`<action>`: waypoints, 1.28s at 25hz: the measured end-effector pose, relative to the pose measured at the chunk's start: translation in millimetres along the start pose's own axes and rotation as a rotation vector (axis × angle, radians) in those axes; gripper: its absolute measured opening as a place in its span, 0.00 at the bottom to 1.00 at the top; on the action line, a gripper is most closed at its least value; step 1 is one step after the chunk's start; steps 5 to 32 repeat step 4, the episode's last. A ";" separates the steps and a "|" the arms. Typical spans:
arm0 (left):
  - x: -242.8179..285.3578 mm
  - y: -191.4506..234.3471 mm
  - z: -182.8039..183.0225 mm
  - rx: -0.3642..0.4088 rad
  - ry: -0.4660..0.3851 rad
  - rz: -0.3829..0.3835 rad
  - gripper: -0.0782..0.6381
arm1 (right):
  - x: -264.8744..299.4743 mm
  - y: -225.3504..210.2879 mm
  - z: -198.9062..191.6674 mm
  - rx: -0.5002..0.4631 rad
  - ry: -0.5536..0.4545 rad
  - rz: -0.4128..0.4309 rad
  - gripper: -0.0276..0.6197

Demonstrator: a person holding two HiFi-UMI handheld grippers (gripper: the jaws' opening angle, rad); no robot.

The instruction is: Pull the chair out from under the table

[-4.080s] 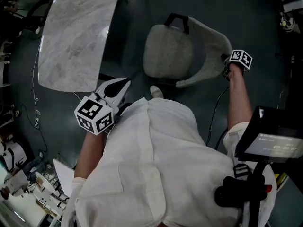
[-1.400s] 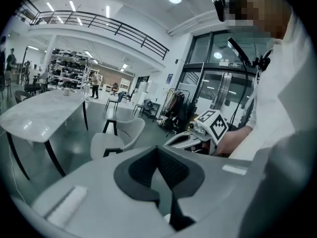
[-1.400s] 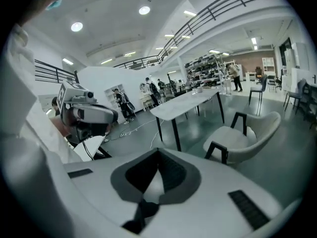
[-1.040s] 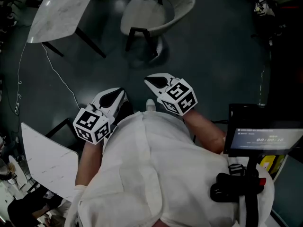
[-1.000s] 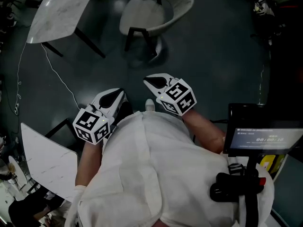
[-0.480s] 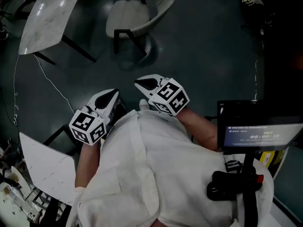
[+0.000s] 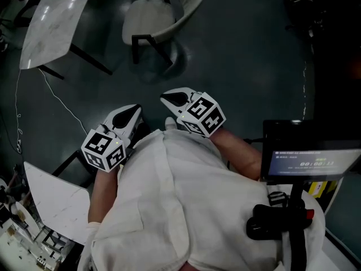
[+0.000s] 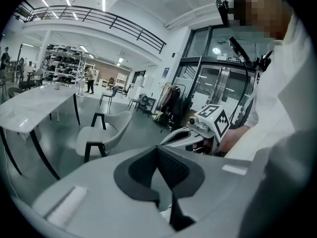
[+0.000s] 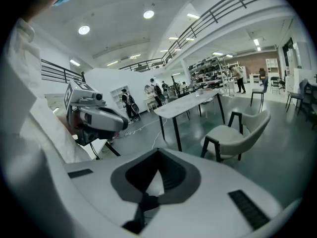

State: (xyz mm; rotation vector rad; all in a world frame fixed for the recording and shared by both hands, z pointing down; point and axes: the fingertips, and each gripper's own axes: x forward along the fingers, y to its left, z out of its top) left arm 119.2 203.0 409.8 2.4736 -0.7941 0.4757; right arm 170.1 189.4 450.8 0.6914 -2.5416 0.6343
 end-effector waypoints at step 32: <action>4.7 2.0 5.3 0.001 -0.005 -0.007 0.12 | 0.1 -7.0 -0.2 0.003 0.005 -0.009 0.05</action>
